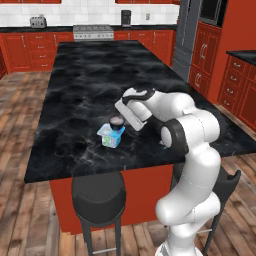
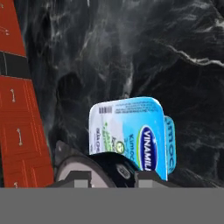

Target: Stack the yogurt containers by placing the smaller containers on top of the larger containers.

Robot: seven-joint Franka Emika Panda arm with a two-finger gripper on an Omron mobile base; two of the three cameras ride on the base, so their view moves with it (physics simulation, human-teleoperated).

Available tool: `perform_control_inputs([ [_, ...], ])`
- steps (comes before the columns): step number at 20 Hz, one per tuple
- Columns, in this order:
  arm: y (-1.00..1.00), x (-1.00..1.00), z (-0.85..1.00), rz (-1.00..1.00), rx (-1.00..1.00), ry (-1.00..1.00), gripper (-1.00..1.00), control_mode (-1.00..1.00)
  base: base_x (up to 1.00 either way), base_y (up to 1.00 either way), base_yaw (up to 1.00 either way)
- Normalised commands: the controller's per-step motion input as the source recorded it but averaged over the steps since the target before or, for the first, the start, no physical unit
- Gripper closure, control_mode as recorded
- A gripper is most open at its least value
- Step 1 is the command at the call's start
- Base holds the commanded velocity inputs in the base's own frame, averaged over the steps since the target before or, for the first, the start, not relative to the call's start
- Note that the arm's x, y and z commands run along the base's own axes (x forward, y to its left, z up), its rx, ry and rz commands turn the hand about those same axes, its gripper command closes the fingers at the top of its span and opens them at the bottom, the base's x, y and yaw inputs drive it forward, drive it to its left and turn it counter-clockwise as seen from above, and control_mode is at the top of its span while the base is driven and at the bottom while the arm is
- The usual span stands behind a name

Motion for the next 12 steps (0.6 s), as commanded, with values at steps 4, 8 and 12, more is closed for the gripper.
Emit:
perform_control_inputs([
  [4,0.00,0.00,-0.07,-0.07,0.00,0.00,1.00,-1.00,0.00,0.00,0.00],
  [8,0.01,0.00,-0.04,-0.07,0.00,0.00,1.00,-1.00,0.00,0.00,0.00],
  [12,0.03,0.00,-0.04,-0.07,0.00,0.00,1.00,-1.00,0.00,0.00,0.00],
])
